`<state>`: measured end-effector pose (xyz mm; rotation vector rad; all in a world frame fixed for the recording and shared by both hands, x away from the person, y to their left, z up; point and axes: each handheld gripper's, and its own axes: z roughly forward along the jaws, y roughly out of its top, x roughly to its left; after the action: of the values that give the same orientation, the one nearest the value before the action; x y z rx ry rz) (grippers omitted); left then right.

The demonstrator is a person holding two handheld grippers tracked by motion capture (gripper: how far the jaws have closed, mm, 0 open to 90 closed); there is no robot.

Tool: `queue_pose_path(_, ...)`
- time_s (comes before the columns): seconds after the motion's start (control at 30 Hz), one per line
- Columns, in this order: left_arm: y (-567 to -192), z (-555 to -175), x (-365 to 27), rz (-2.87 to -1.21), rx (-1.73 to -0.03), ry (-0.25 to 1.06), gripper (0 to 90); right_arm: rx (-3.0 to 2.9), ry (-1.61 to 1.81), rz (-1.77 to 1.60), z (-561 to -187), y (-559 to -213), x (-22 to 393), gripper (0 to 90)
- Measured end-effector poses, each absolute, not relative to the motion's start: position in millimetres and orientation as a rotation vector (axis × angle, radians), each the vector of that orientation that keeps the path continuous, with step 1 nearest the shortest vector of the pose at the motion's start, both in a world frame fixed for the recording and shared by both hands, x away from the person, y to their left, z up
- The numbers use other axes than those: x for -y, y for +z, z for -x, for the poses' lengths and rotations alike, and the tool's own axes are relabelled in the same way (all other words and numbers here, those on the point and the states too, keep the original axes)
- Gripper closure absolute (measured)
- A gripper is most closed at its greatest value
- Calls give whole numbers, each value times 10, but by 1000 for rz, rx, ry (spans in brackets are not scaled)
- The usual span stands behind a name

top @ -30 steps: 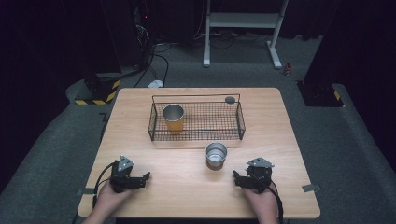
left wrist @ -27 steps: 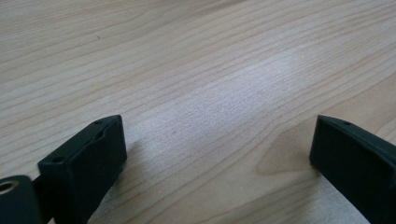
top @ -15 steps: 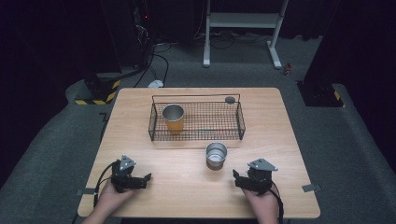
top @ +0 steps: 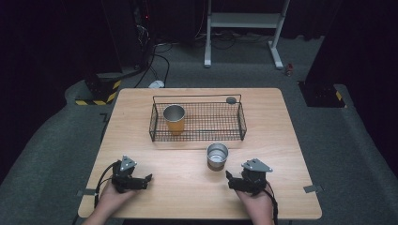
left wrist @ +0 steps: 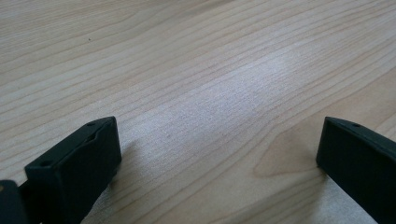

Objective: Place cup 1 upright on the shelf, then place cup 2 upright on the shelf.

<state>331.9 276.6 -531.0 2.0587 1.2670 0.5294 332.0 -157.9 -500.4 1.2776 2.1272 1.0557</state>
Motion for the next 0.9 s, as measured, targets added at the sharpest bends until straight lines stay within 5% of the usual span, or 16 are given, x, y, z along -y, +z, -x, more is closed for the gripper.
queue_pose_path(0.9, -5311, -3327, -2765, -2063, -1256, 526, 1, -2124, 1135, -1230, -3498, -4906, 1135, 82)
